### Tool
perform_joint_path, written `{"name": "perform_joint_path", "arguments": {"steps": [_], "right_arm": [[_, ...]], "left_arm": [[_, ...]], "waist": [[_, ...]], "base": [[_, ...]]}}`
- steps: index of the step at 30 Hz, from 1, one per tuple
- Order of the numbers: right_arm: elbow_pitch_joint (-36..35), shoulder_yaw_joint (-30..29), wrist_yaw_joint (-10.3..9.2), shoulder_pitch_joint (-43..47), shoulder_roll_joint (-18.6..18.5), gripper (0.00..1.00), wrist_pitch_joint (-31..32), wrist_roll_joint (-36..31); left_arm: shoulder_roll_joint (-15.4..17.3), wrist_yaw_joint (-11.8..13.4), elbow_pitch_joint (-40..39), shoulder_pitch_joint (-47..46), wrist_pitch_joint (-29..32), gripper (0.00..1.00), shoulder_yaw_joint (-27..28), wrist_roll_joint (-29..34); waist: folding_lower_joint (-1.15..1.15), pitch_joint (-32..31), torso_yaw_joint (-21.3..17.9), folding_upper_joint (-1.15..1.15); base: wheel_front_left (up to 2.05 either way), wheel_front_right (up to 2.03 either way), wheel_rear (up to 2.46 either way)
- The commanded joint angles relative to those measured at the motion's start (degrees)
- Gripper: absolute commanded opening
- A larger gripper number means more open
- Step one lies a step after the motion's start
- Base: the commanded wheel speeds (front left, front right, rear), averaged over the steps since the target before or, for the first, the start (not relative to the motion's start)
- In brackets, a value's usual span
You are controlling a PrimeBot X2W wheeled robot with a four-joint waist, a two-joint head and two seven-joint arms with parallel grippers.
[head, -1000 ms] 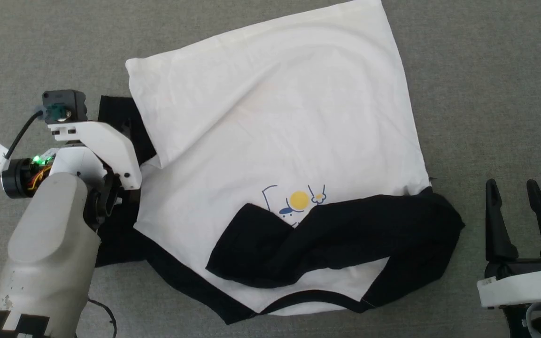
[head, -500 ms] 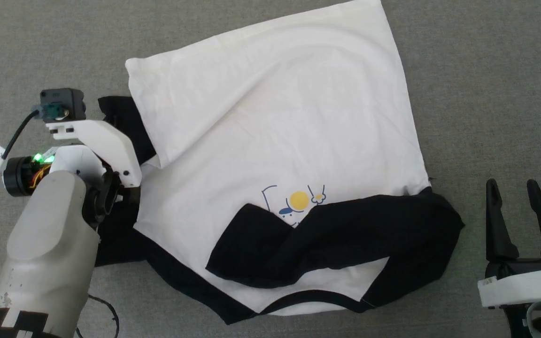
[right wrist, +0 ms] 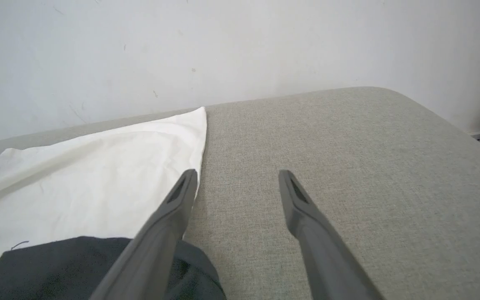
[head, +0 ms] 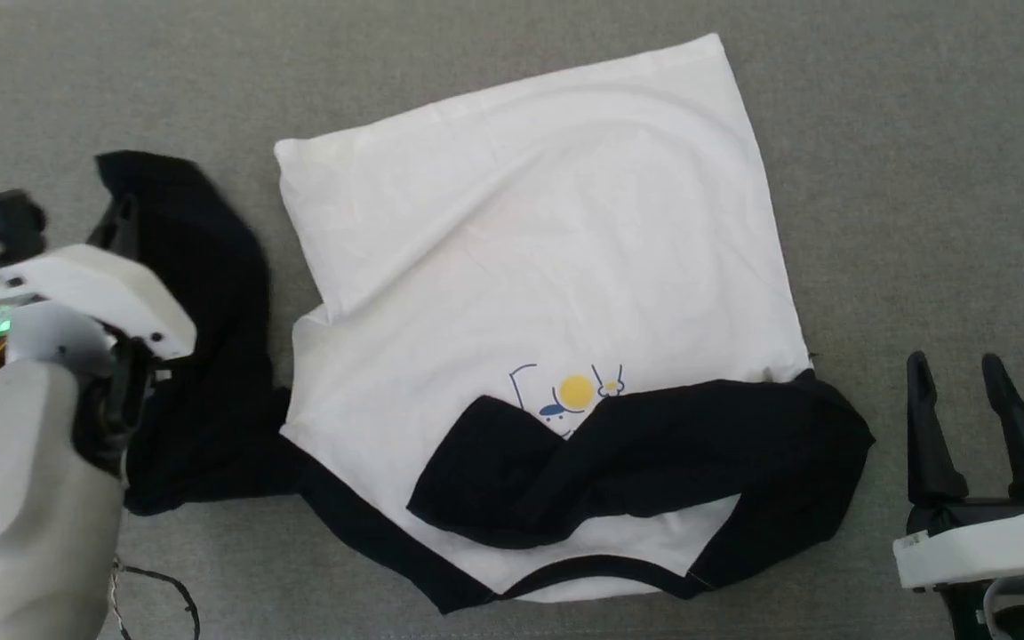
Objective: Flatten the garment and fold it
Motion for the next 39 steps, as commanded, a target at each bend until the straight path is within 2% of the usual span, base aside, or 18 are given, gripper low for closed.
{"name": "perform_joint_path", "arguments": {"steps": [1,13,22,27,32,35,39], "right_arm": [[0.32,0.15,-0.04,0.00,0.11,1.00,-0.48,0.41],[5.12,1.44,-0.04,1.06,0.11,1.00,-2.99,2.91],[7.41,1.31,-0.04,3.01,0.11,1.00,-3.92,3.60],[7.60,1.05,-0.04,3.91,0.11,1.00,-3.87,3.63],[7.62,1.19,-0.04,4.50,0.11,1.00,-3.76,3.63],[7.63,1.38,-0.04,4.86,0.11,1.00,-3.76,3.63],[7.51,1.61,-0.04,5.17,0.11,1.00,-3.73,3.61]], "left_arm": [[0.56,0.08,-2.13,1.69,-0.35,0.00,0.99,-1.00],[7.85,5.54,-21.21,14.87,3.13,0.00,9.76,-3.71],[8.85,7.52,-30.56,20.13,5.99,0.00,9.97,-3.62],[7.50,7.85,-35.80,19.24,8.20,0.00,5.38,-2.20],[4.43,7.51,-38.45,16.81,10.25,0.00,-2.54,0.63],[2.23,7.44,-38.30,15.18,10.88,0.00,-8.00,3.69],[-2.70,7.32,-35.74,13.00,10.29,0.00,-15.01,6.88]], "waist": [[0.00,-1.53,0.69,0.00],[0.00,-8.43,0.84,0.00],[0.00,-13.58,1.90,0.00],[0.00,-15.41,2.75,0.00],[0.00,-16.41,3.25,0.00],[0.00,-16.68,3.33,0.00],[0.00,-16.50,3.19,0.00]], "base": [[0.00,0.00,0.00],[0.00,0.00,0.00],[0.00,0.00,0.00],[0.00,0.00,0.00],[0.00,0.00,0.00],[0.00,0.00,0.00],[0.00,0.00,0.00]]}}
